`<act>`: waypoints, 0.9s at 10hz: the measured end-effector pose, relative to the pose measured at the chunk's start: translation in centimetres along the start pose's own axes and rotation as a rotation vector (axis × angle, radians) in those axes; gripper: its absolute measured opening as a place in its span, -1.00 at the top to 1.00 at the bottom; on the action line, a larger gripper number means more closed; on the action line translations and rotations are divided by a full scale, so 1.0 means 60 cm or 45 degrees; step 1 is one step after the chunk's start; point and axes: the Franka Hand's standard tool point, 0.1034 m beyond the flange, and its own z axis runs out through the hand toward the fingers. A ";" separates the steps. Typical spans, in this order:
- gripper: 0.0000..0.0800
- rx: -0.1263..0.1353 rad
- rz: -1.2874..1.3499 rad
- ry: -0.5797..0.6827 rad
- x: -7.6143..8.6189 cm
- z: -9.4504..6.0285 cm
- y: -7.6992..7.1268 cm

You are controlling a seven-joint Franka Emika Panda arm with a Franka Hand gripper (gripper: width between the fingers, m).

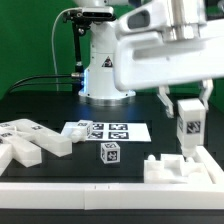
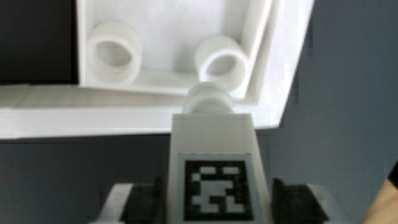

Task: Assemble chair

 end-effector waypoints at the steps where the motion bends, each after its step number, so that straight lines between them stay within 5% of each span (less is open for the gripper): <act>1: 0.30 -0.008 -0.040 0.004 0.003 -0.001 -0.002; 5: 0.30 -0.002 -0.013 0.007 0.003 0.001 0.003; 9: 0.30 -0.001 -0.060 0.054 0.004 0.031 -0.015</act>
Offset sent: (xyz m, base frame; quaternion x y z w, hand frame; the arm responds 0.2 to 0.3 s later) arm 0.0000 0.0000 0.0000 0.0000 0.0000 0.0000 1.0000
